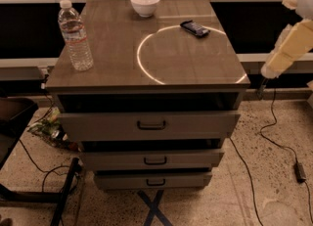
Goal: Move rxbar blueberry near water bottle
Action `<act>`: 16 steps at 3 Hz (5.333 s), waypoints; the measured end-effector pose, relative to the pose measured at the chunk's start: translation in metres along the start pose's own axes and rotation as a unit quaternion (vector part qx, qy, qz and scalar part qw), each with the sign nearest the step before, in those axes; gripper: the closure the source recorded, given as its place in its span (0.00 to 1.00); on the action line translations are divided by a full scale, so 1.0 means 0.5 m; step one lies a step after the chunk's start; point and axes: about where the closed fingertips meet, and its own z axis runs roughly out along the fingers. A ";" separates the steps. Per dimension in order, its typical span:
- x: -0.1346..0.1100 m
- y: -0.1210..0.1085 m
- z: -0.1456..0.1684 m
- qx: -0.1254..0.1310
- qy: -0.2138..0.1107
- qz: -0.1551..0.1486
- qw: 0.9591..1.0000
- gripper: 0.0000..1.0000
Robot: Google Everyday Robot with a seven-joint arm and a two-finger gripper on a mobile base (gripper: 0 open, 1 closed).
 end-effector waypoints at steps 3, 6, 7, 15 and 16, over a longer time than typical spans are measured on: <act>-0.041 -0.259 0.115 0.077 -0.275 0.124 0.950 0.00; -0.068 -0.308 0.194 0.070 -0.328 0.164 0.928 0.00; -0.130 -0.364 0.318 0.048 -0.351 0.189 0.916 0.00; -0.241 -0.462 0.686 0.027 -0.337 0.223 0.914 0.64; -0.244 -0.465 0.679 0.027 -0.337 0.223 0.914 0.88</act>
Offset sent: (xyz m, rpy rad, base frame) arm 0.1733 -0.0402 0.0107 0.6565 -0.4312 -0.1186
